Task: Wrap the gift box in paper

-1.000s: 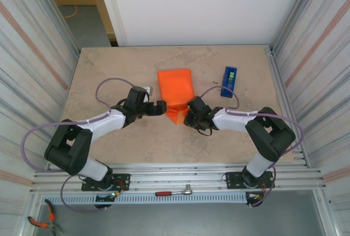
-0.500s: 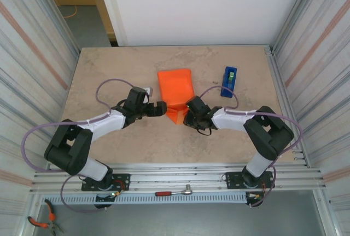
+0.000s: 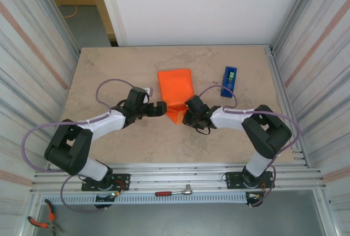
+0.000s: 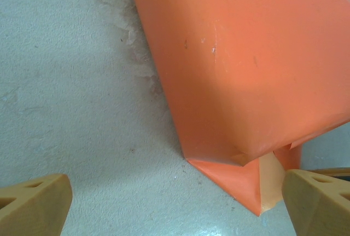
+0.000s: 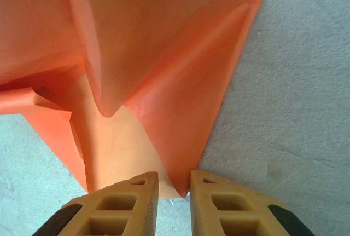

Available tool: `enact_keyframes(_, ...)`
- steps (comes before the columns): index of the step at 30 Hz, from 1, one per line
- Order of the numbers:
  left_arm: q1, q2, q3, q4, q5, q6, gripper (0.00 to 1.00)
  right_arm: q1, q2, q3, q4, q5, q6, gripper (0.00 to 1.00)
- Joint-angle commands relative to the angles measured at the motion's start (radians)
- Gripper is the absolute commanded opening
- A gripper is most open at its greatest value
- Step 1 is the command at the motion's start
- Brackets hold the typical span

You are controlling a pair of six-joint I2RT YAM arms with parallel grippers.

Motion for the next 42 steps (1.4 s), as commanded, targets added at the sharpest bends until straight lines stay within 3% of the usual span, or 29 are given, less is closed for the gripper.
enact_keyframes(1, 0.011, -0.029, -0.015, 0.011, 0.014, -0.014, 0.99, 0.0, 0.018, 0.017, 0.001, 0.001, 0.021, 0.18)
enact_keyframes(7, 0.011, -0.062, -0.035, 0.003, 0.027, -0.032, 0.99, -0.002, -0.001, 0.011, -0.009, 0.012, 0.027, 0.0)
enact_keyframes(24, -0.037, -0.132, -0.179, 0.021, 0.098, -0.085, 0.95, -0.03, -0.13, 0.002, -0.045, 0.0, 0.028, 0.0)
enact_keyframes(27, -0.039, -0.136, -0.178, 0.03, 0.092, -0.091, 0.95, -0.035, -0.112, -0.009, -0.05, 0.0, 0.035, 0.31)
enact_keyframes(29, -0.041, -0.134, -0.167, 0.028, 0.09, -0.09, 0.95, -0.032, -0.096, -0.01, -0.048, 0.003, 0.038, 0.38)
enact_keyframes(42, -0.044, -0.117, -0.141, 0.028, 0.087, -0.077, 0.95, -0.026, 0.002, 0.025, -0.027, 0.0, 0.036, 0.39)
